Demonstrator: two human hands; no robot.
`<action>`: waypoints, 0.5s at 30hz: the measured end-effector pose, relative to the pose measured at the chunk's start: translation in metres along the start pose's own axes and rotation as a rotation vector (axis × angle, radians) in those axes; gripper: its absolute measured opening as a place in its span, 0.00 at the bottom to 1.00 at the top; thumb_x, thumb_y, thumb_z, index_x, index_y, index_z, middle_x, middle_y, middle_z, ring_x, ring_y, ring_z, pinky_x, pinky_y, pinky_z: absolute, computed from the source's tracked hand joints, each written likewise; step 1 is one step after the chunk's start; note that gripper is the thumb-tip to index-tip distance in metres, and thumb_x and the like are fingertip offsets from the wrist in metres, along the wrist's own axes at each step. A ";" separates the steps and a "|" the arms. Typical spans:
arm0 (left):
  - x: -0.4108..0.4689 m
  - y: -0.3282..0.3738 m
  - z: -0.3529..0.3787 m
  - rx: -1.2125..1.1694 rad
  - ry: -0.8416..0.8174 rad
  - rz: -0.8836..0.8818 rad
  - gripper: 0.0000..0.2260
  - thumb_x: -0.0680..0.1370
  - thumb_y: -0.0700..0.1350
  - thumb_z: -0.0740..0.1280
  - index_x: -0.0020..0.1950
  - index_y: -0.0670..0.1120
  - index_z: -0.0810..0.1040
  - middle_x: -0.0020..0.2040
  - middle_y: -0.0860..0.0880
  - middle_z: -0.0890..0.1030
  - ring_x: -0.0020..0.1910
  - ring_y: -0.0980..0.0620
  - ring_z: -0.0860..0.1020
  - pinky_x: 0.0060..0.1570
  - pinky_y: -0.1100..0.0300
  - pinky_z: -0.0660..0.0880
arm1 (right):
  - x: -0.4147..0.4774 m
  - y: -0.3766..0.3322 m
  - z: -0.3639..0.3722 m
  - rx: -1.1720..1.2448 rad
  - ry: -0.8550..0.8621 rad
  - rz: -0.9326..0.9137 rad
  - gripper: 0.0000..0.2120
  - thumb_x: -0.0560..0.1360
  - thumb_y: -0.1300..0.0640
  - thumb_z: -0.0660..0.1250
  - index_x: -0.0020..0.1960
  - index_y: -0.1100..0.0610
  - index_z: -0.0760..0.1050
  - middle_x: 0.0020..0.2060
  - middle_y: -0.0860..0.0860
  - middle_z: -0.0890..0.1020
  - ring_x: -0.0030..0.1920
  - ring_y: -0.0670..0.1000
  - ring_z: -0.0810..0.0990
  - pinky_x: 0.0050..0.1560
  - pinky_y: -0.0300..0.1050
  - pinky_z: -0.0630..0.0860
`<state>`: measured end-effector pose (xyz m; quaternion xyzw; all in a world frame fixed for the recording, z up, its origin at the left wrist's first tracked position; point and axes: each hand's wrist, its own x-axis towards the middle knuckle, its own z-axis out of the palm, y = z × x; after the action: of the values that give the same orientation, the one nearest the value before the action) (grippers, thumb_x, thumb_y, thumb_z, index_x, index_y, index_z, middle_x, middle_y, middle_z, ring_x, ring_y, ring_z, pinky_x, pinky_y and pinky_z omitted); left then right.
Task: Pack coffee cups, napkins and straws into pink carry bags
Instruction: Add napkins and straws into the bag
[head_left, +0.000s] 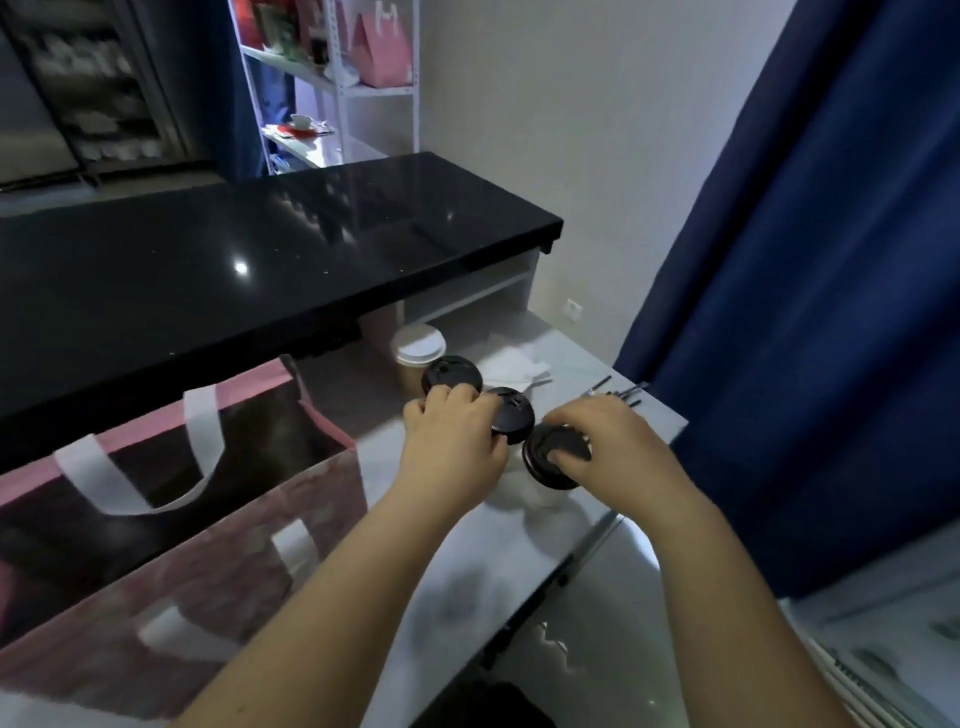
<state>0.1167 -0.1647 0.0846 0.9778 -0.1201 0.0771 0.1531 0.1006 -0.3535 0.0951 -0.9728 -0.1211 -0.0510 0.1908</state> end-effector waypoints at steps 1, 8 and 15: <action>0.005 0.008 0.010 -0.009 -0.015 -0.003 0.16 0.76 0.52 0.62 0.64 0.53 0.74 0.59 0.51 0.75 0.61 0.46 0.69 0.56 0.50 0.64 | -0.002 0.013 0.002 0.011 -0.007 0.016 0.15 0.72 0.55 0.71 0.58 0.46 0.78 0.52 0.41 0.79 0.57 0.47 0.72 0.57 0.46 0.72; 0.057 0.050 0.072 -0.039 -0.098 -0.057 0.16 0.77 0.53 0.62 0.65 0.55 0.74 0.62 0.53 0.75 0.63 0.47 0.68 0.58 0.51 0.65 | 0.024 0.115 0.013 0.078 -0.042 0.063 0.15 0.75 0.54 0.70 0.61 0.48 0.78 0.58 0.41 0.79 0.62 0.45 0.70 0.62 0.43 0.70; 0.121 0.081 0.115 -0.097 -0.145 -0.170 0.17 0.78 0.53 0.62 0.67 0.56 0.73 0.65 0.54 0.75 0.67 0.48 0.68 0.64 0.49 0.64 | 0.087 0.230 0.033 0.084 -0.253 0.132 0.13 0.76 0.55 0.68 0.59 0.45 0.78 0.57 0.45 0.79 0.57 0.48 0.77 0.59 0.48 0.75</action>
<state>0.2245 -0.3015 0.0222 0.9789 -0.0512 -0.0129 0.1973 0.2449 -0.5288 -0.0049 -0.9685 -0.0819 0.0898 0.2175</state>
